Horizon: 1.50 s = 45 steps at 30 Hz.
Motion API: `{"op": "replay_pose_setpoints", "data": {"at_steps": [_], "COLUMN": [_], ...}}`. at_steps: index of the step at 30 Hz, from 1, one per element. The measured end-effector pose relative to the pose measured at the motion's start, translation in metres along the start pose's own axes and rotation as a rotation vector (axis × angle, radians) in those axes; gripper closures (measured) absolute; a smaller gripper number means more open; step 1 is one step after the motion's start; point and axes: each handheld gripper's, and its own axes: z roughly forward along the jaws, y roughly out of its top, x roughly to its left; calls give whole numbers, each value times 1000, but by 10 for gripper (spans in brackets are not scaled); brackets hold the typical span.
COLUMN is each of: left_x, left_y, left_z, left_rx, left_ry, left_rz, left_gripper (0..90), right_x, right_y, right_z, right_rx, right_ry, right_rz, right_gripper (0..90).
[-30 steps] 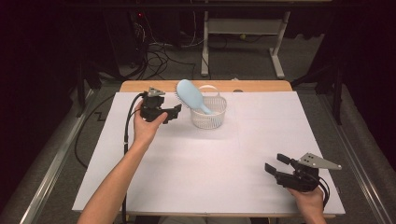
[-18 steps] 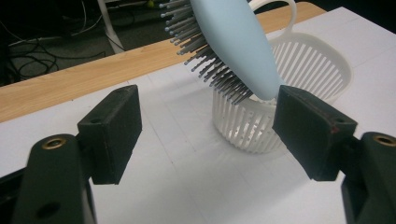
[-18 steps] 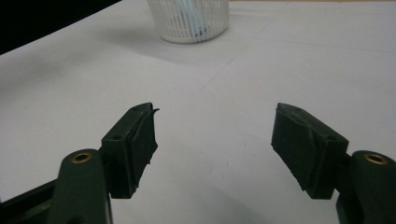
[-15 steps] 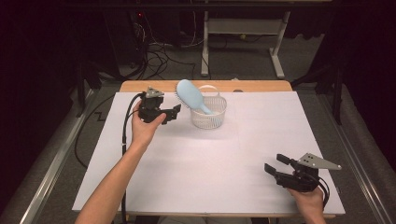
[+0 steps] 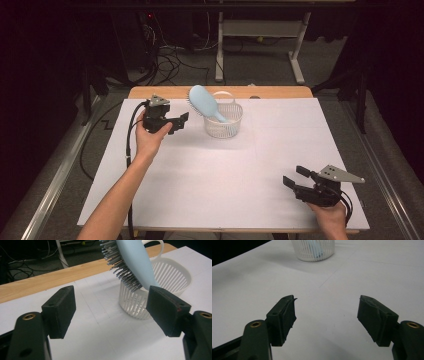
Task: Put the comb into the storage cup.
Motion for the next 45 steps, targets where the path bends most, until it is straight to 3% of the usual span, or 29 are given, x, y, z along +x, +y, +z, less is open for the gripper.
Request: {"op": "replay_pose_setpoints", "data": {"at_steps": [14,25,30,37,45], "left_x": [8,7,7,14,12], "left_y": [-10,-14,-19,-26,-27], "left_z": [-18,-27,-31,-35,-39], "left_rx": [1,-31,-23,-32,-41], "left_ry": [22,-5,-1,1,9], "left_rz": [6,-6,-2,-30,-10], "left_gripper": [246,246,246,246,246], "right_x": [-1,-3,-1,-2,-2], "right_y": [0,0,1,1,1], "right_z": [2,3,5,3,4], "right_rx": [8,7,7,2,9], "right_ry": [-4,-4,1,-1,-1], "right_rz": [9,12,7,11,7], "right_gripper": [310,310,310,311,310]}}
